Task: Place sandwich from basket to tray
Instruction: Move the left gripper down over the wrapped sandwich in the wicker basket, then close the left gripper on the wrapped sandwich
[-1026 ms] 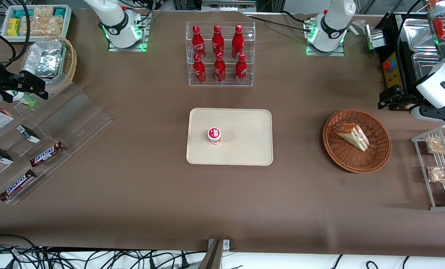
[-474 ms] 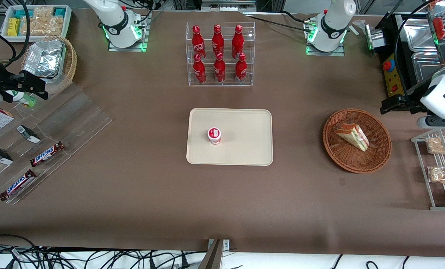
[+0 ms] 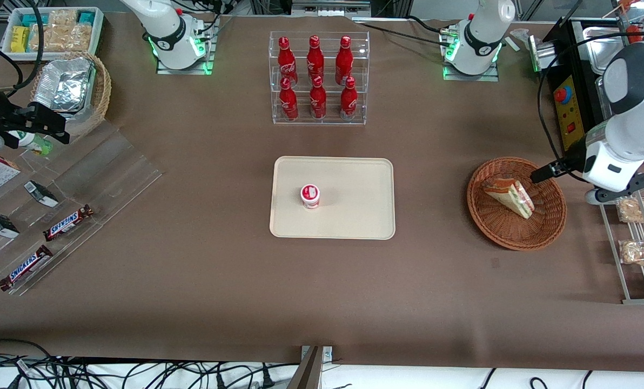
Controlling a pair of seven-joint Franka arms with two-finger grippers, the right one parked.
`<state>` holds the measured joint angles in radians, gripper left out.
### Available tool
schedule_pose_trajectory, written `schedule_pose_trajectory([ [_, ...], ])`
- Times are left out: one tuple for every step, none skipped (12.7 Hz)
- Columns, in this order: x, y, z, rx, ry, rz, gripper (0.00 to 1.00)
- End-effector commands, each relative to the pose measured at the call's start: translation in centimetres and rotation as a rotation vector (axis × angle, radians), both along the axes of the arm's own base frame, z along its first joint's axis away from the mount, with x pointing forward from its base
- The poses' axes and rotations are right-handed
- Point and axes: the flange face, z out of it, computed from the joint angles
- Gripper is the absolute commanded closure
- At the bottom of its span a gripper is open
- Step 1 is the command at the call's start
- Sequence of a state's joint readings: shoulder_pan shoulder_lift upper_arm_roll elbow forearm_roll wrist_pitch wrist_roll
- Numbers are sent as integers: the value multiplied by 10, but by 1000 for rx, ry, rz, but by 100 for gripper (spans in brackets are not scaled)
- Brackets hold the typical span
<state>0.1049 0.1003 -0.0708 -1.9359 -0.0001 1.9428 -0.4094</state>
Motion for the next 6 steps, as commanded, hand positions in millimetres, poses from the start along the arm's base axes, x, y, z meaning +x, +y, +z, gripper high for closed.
schedule_pose_trajectory([
  [-20, -3, -31, 33, -33, 131, 0],
  [-24, -3, -48, 33, -54, 167, 0],
  [-29, -3, -65, 32, -70, 179, 0],
  [-32, -1, -76, 31, -91, 205, 0],
  [-33, 2, -87, 30, -101, 248, 0],
  [-33, 4, -96, 42, -107, 277, 0],
])
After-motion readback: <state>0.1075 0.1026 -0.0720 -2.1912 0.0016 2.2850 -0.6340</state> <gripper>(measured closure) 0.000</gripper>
